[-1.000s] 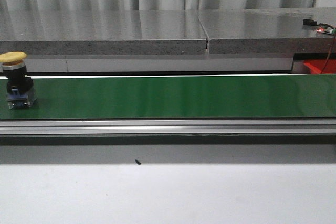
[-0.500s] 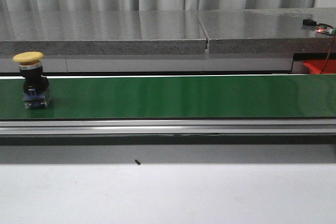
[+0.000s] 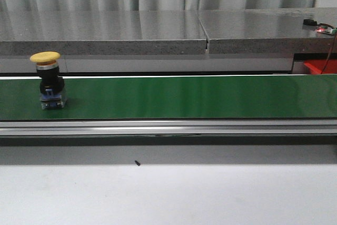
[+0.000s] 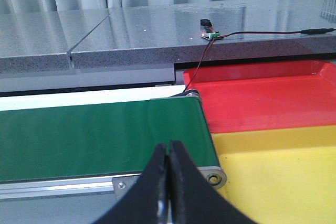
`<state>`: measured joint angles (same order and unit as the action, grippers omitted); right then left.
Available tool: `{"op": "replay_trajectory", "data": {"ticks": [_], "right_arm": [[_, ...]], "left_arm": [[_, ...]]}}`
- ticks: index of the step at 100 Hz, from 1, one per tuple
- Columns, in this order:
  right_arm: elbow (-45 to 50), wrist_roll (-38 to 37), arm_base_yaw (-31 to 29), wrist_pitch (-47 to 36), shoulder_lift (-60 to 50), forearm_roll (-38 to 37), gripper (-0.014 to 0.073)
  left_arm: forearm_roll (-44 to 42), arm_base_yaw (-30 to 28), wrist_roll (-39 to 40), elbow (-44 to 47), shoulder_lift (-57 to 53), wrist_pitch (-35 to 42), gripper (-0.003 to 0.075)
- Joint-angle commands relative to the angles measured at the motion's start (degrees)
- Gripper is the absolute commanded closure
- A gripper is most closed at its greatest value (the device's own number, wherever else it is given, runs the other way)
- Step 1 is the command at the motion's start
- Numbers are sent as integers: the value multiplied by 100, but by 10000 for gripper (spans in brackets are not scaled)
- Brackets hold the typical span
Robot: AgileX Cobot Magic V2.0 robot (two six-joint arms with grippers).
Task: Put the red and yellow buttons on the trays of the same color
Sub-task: 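Lower the red button onto the belt and open the left gripper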
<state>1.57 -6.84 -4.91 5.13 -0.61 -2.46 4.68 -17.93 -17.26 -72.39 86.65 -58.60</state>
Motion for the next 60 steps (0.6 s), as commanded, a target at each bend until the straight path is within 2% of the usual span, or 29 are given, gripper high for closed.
{"op": "replay_trajectory", "data": {"ticks": [1,28,33,39,40,41,48,60], "right_arm": [[-83,36,-25,-429,-119,-59,661],[-83,36,-25,-429,-119,-59,661],[-83,36,-25,-429,-119,-59,661],[-83,36,-25,-429,-119,-59,661],[-83,36,-25,-429,-119,-59,661],[-83,36,-25,-429,-119,-59,661],[-83,36,-25,-429,-119,-59,661],[-83,36,-25,-429,-119,-59,661]], "left_arm": [[54,210,18,-201,33,247,533],[74,340,18,-201,523,185,509],[138,340,18,-201,523,159,459],[192,340,-29,-201,523,116,342],[192,340,-29,-201,523,106,342],[210,340,-29,-213,523,91,302],[240,340,-29,-271,510,10,209],[375,340,-29,-341,332,18,198]]}}
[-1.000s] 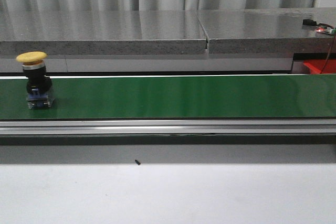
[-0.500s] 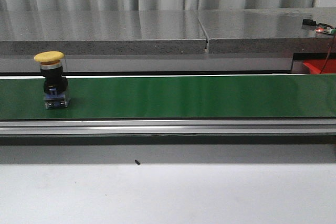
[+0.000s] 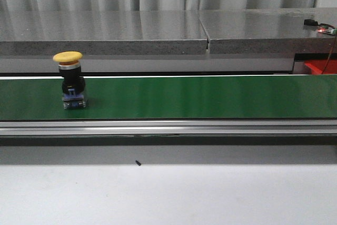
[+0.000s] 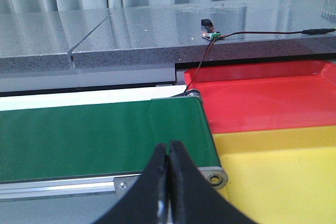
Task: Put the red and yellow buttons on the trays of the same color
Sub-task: 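Lower the red button onto the belt and open the left gripper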
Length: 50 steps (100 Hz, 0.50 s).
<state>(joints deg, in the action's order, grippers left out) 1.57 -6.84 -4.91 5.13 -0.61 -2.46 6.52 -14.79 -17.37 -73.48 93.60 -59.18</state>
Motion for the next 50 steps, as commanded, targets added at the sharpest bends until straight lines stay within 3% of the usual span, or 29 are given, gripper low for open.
{"op": "replay_trajectory", "data": {"ticks": [1,16,30,39,50], "right_arm": [[-83,36,-25,-429,-119,-59,661],[-83,36,-25,-429,-119,-59,661],[-83,36,-25,-429,-119,-59,661],[-83,36,-25,-429,-119,-59,661],[-83,36,-25,-429,-119,-59,661]], "left_arm": [[224,25,-18,-246,-399,76,198],[348,132,-18,-247,-953,104,247],[370,470,15,-247,-1561,131,365],[370,745,156,-221,-1908,141,496],[370,1129,213,-173,-2246,155,717]]}}
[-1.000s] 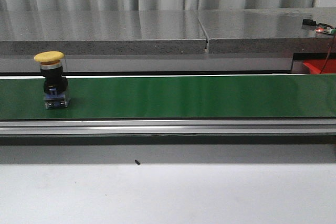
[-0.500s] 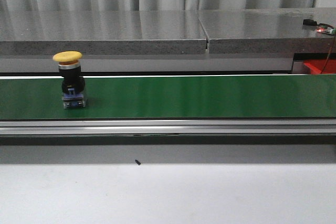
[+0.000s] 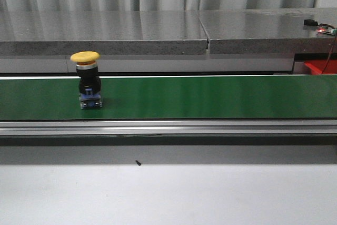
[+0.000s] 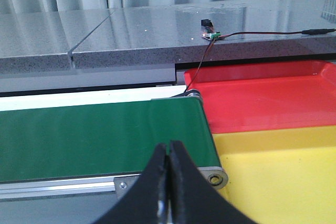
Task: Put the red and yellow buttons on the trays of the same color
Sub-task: 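Lower the red button onto the belt and open the left gripper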
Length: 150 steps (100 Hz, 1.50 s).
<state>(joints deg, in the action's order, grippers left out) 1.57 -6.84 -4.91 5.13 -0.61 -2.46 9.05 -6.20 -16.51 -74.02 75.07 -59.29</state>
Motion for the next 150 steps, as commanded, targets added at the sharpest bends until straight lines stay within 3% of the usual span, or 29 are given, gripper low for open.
{"op": "replay_trajectory", "data": {"ticks": [1,34,59,105,136,150], "right_arm": [[-83,36,-25,-429,-119,-59,661],[-83,36,-25,-429,-119,-59,661],[-83,36,-25,-429,-119,-59,661],[-83,36,-25,-482,-119,-59,661],[-96,36,-25,-1475,-119,-36,661],[-345,36,-25,-1124,-73,-36,661]], "left_arm": [[131,293,126,-108,-424,166,729],[117,1016,708,413,-1060,679,739],[104,1351,709,1211,-1704,1023,739],[106,1393,698,2557,-3851,1434,739],[272,1393,698,3178,-5062,1280,739],[272,1393,698,3203,-5285,1280,739]]}}
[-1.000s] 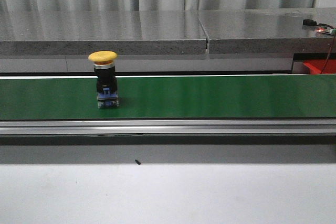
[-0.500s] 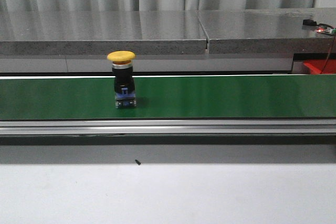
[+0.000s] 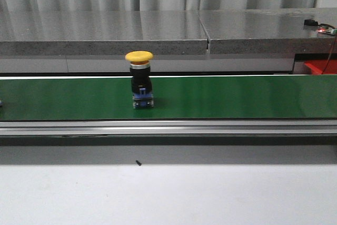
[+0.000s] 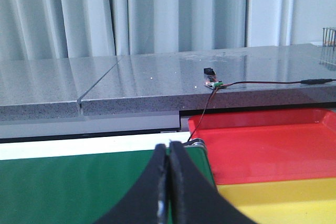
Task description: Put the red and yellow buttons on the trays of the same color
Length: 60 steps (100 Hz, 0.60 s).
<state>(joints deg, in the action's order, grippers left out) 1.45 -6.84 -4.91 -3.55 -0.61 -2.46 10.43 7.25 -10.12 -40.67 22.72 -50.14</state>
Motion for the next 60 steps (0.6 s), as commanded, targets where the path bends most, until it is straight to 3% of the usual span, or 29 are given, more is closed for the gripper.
{"op": "replay_trajectory", "data": {"ticks": [1,14,60], "right_arm": [[-356,36,-25,-227,-65,-36,661],[-867,36,-25,355,310,-46,661],[-2748,42,-25,1134,2713,-73,660]], "left_arm": [[134,49,59,-131,-57,365,739],[134,49,59,-131,-67,365,739],[134,49,59,-131,-67,365,739]]}}
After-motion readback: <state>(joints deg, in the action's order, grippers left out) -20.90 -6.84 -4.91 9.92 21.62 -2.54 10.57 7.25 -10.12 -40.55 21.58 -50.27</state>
